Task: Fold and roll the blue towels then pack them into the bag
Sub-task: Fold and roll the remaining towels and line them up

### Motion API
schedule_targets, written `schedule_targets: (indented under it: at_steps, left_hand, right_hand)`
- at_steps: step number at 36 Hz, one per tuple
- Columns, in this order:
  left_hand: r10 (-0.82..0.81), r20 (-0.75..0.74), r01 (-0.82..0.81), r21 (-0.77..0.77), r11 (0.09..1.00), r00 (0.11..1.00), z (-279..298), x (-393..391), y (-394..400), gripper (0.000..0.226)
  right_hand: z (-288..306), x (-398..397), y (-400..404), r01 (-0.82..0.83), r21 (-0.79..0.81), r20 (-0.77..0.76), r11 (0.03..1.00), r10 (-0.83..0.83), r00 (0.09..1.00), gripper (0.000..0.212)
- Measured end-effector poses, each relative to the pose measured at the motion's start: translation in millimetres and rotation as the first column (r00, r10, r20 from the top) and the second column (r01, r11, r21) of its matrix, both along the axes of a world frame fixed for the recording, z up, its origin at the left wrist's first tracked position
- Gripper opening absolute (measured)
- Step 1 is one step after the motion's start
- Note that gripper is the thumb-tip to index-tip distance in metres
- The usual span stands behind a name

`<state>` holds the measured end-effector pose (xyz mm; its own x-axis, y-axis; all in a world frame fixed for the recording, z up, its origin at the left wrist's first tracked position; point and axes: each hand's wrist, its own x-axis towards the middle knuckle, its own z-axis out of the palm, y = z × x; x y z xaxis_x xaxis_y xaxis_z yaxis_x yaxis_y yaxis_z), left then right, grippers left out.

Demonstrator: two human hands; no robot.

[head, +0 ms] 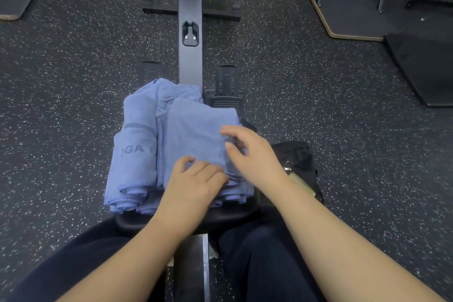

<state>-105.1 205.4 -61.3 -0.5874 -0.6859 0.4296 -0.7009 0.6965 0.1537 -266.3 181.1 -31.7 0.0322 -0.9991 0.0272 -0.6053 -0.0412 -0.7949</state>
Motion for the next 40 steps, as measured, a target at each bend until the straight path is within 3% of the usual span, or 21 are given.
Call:
schedule_targets:
  at_steps: [5, 12, 16, 20, 24, 27, 33, 40]
  left_hand:
    - [-0.006, 0.012, 0.005, 0.013, 1.0, 1.0, -3, 0, -1, 0.021]
    - [-0.038, -0.03, 0.039, 0.02, 0.999, 0.999, -1, -1, -1, 0.019]
    - [-0.046, -0.03, 0.047, 0.032, 0.998, 0.998, -4, 0, -1, 0.017]
    - [-0.077, -0.036, 0.079, 0.063, 0.995, 0.996, -5, 2, -1, 0.017]
    - [-0.084, -0.01, 0.085, 0.085, 0.993, 0.996, -3, 3, -1, 0.017]
    - [-0.074, 0.0, 0.074, 0.117, 0.99, 0.997, -3, 3, 0, 0.015]
    - [-0.012, -0.064, 0.028, 0.258, 0.966, 0.998, -1, 5, 1, 0.018]
    - [0.061, 0.088, -0.079, 0.218, 0.973, 0.994, 11, 19, -1, 0.018]
  right_hand:
    - [-2, 1, -21, -0.006, -0.032, -0.072, 0.999, 0.003, 0.997, 0.031]
    - [-5, -1, -38, 0.109, -0.095, -0.126, 0.989, -0.121, 0.985, 0.041]
    - [-4, -2, -39, 0.119, -0.034, -0.146, 0.992, -0.123, 0.982, 0.046]
    - [0, 0, -47, 0.076, 0.045, -0.154, 0.996, -0.068, 0.986, 0.045]
    - [1, -3, -55, 0.004, 0.109, -0.283, 0.994, 0.027, 0.959, 0.047]
    - [-1, -5, -47, -0.021, 0.037, -0.347, 0.999, 0.033, 0.937, 0.043]
    - [-5, -1, 6, -0.056, -0.084, -0.317, 0.995, 0.026, 0.948, 0.03]
    - [3, 10, 50, -0.192, -0.009, -0.364, 0.981, 0.175, 0.915, 0.034]
